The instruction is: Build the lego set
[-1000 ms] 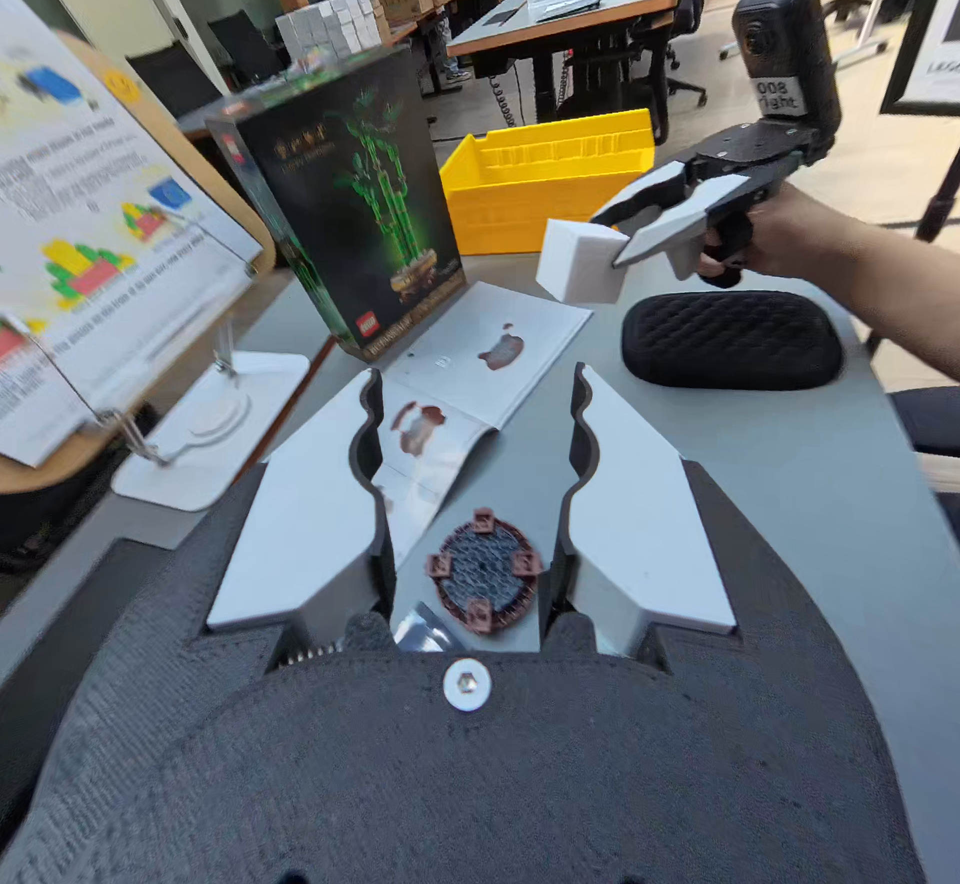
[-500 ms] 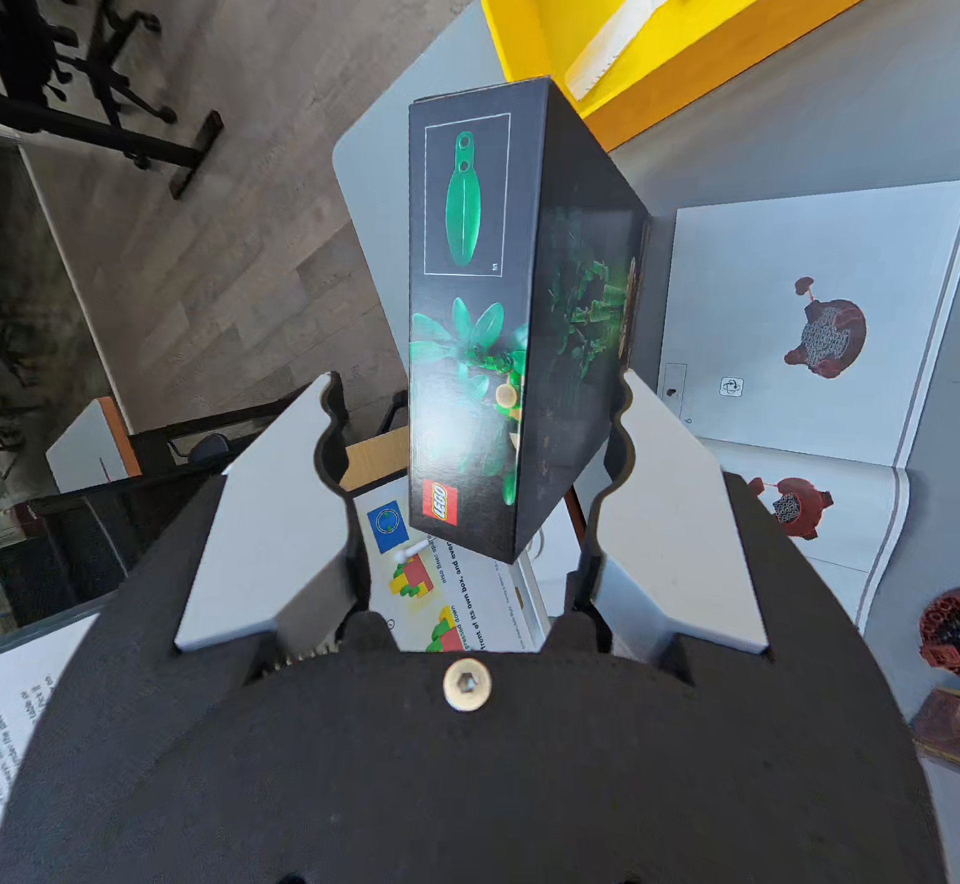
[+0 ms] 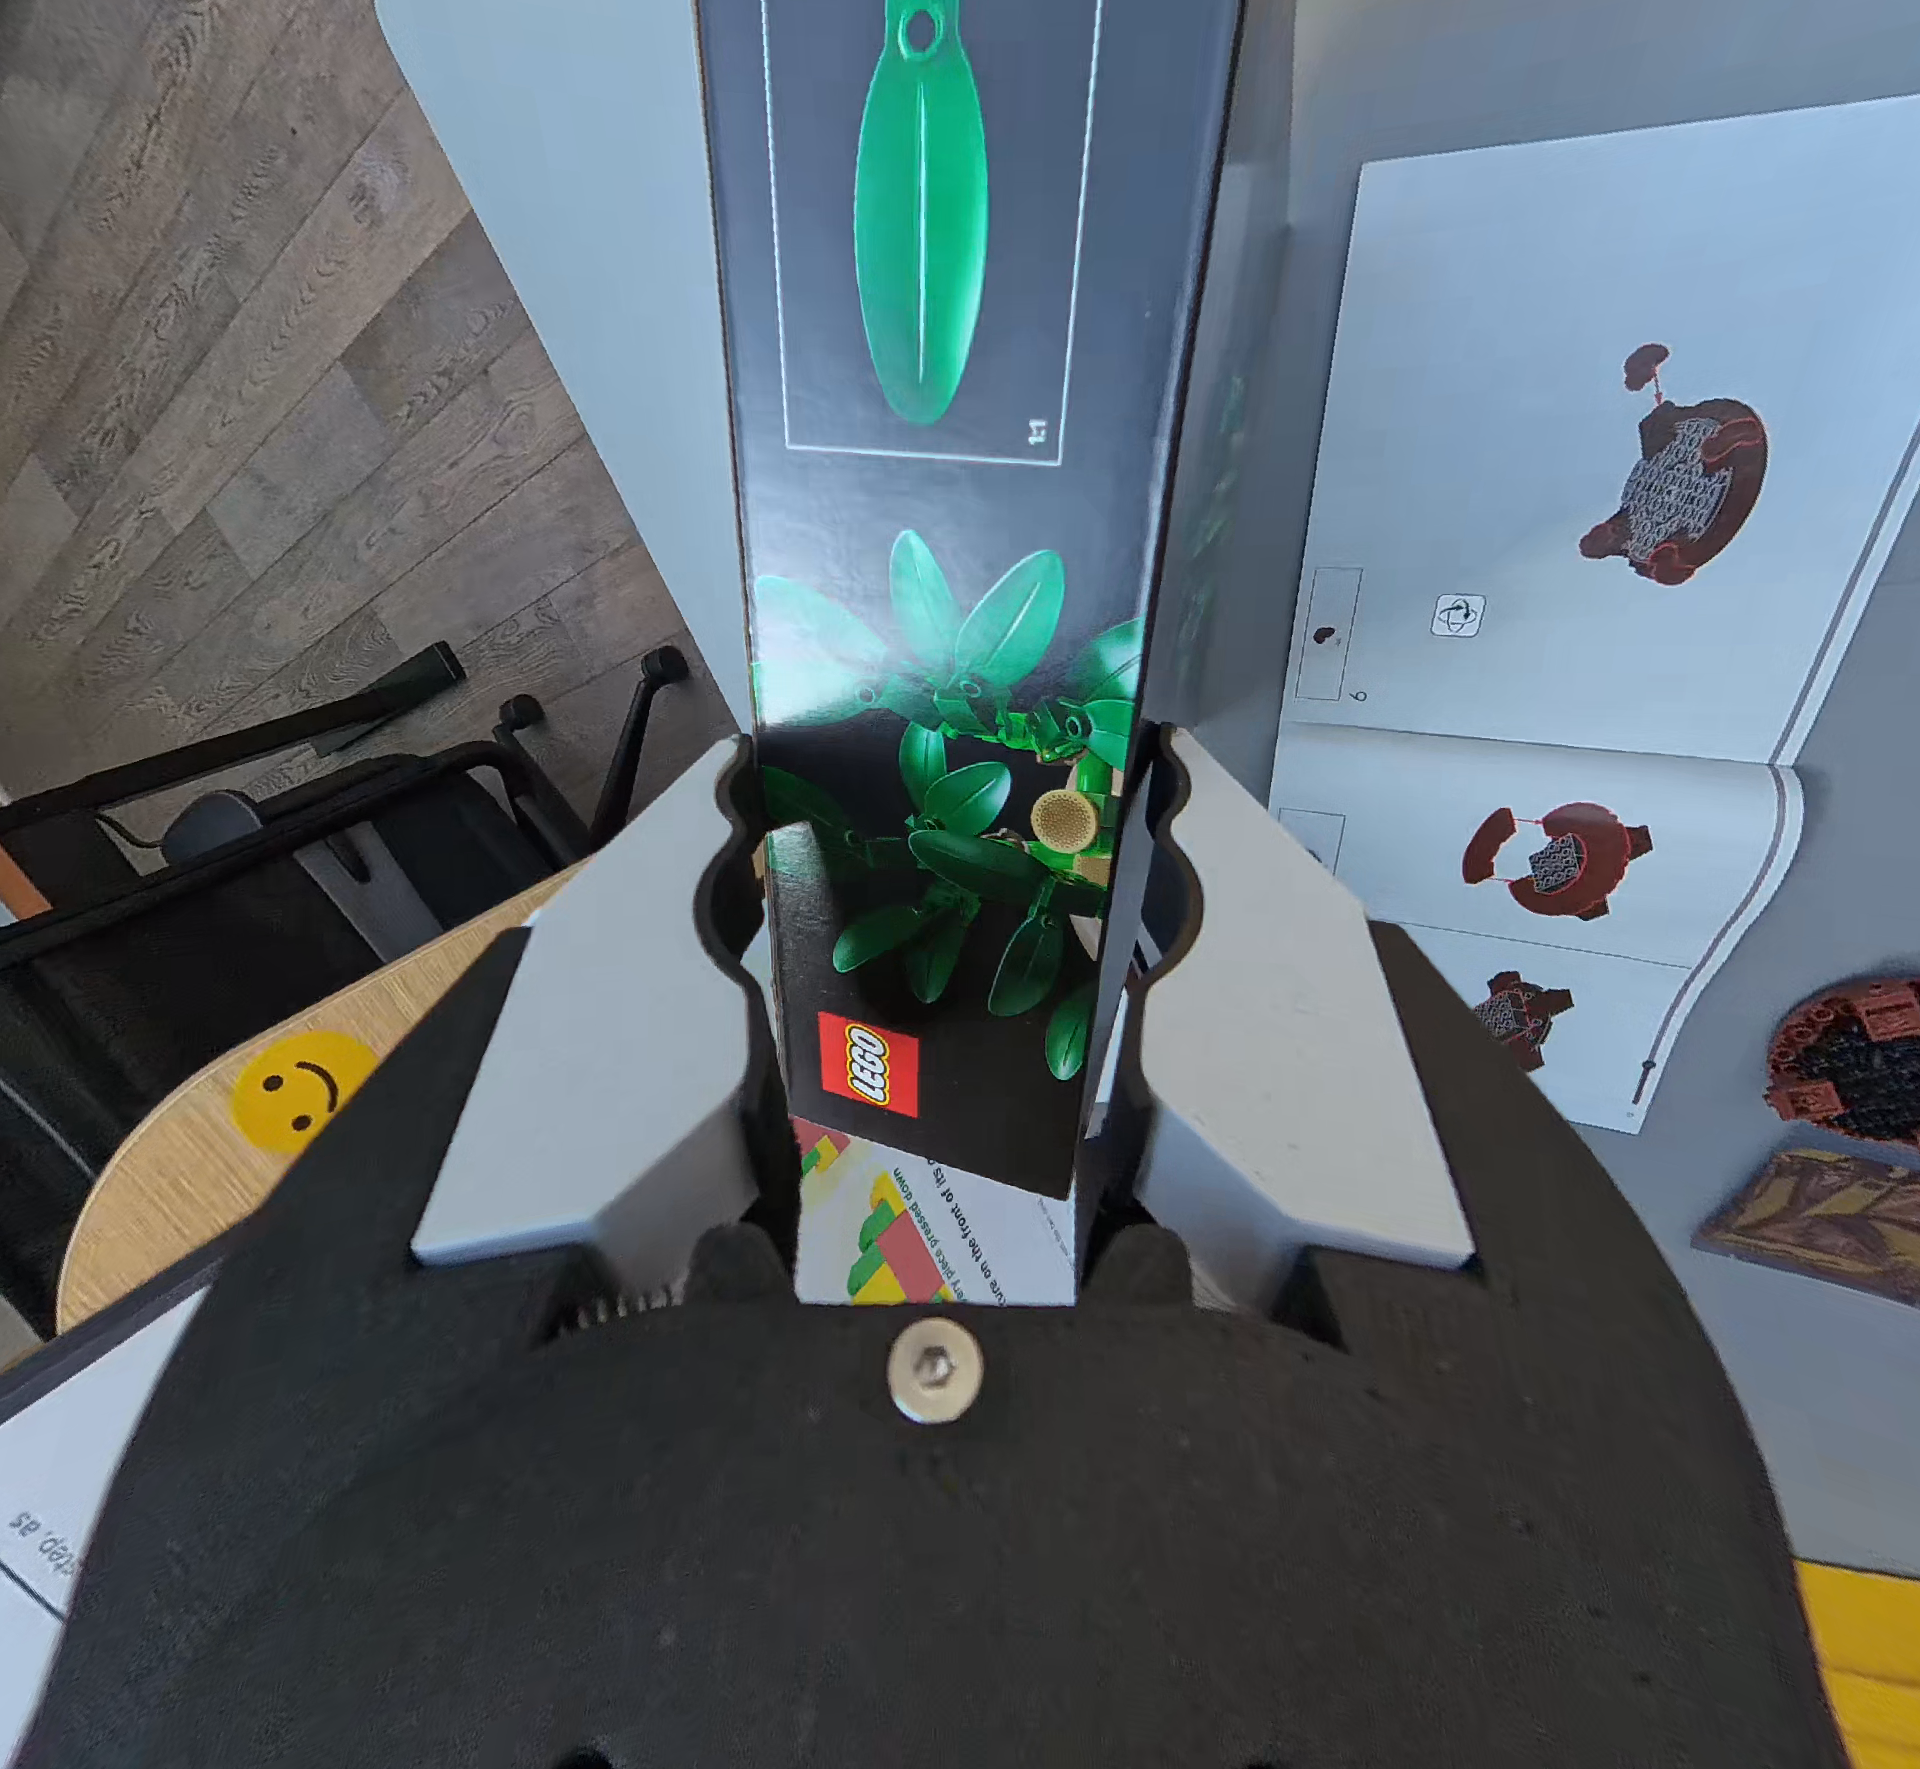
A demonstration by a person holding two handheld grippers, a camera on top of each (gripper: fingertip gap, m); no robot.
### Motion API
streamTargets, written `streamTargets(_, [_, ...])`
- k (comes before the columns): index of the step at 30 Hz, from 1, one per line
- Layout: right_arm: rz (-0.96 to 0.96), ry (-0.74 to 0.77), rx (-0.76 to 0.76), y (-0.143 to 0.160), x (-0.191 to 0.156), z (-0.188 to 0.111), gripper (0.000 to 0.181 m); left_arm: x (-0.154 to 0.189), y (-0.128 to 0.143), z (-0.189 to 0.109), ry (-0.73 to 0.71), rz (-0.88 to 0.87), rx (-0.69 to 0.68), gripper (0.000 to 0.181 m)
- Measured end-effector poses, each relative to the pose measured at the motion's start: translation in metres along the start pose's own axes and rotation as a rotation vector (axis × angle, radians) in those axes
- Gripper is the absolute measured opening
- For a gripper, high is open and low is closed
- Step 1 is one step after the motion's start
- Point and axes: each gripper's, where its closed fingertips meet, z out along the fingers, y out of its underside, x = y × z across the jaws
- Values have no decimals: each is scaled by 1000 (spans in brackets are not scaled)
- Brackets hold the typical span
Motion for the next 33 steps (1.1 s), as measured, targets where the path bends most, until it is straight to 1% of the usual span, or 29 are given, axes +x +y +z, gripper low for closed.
streamTargets(3, [-19,6,1,-3,2,1,55,-2,17,-2,-9,-8,-42,73])
streamTargets(6, [-32,13,-5,-4,2,2,55,1,26,-7,-4,-39,-24,73])
streamTargets(11, [-25,10,-18,-1,4,7,55,13,44,-11,53,-115,-63,73])
streamTargets(16, [-34,21,-25,-2,6,9,55,13,53,-11,-7,-86,-92,73])
streamTargets(19, [-40,35,-38,-3,11,8,55,14,52,-12,-20,-110,-76,75])
streamTargets(21, [-37,55,-51,-7,20,5,55,10,48,-15,-65,-112,-40,86])
streamTargets(23, [-39,74,-51,-16,30,1,55,7,38,-23,-91,-147,45,95])
streamTargets(25, [-49,109,-46,-33,47,-6,55,9,24,-42,-88,-212,189,98])
streamTargets(28, [-107,223,-26,-79,89,-21,55,14,9,-91,-133,-355,491,102])
streamTargets(30, [-93,296,-62,-110,127,-27,55,34,14,-125,-158,-473,691,97])
streamTargets(32, [-117,385,-73,-144,174,-27,55,74,30,-144,-141,-571,823,87])
streamTargets(33, [-131,434,-93,-155,201,-25,55,99,41,-147,-127,-610,857,85])
